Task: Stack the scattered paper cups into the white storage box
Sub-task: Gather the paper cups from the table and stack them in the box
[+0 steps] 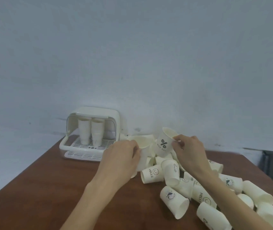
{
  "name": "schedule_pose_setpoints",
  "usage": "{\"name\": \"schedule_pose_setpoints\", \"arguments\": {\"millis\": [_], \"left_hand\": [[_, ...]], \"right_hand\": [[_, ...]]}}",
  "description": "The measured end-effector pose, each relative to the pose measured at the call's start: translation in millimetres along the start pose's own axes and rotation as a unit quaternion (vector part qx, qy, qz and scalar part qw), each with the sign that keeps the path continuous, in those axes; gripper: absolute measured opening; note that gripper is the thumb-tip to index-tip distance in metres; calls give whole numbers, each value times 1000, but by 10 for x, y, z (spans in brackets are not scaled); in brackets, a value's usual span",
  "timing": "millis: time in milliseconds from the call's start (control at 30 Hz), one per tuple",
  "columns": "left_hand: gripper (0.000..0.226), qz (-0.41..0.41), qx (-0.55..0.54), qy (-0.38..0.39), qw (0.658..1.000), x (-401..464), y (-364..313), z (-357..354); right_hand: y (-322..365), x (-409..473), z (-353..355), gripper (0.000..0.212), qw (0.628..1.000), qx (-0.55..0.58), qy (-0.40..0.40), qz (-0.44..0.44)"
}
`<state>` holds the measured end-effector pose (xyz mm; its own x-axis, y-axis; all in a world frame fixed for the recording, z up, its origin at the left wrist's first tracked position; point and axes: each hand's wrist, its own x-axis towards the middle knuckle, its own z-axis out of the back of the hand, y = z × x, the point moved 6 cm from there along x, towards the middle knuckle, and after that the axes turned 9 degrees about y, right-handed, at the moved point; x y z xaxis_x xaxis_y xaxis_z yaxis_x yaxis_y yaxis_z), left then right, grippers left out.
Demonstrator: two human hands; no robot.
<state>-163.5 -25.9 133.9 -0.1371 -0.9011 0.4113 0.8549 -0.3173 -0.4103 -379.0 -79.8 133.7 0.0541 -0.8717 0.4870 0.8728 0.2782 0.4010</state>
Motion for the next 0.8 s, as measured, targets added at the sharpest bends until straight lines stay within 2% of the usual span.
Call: {"name": "schedule_pose_setpoints", "arguments": {"millis": [400,800], "left_hand": [[22,24,12,-11,1000,-129,486,189],[20,98,-10,0,995,-268,1099,161]], "right_hand": [[389,-107,-314,22,999,19,21,22],[818,-257,-819,19,996,34,64,55]]}}
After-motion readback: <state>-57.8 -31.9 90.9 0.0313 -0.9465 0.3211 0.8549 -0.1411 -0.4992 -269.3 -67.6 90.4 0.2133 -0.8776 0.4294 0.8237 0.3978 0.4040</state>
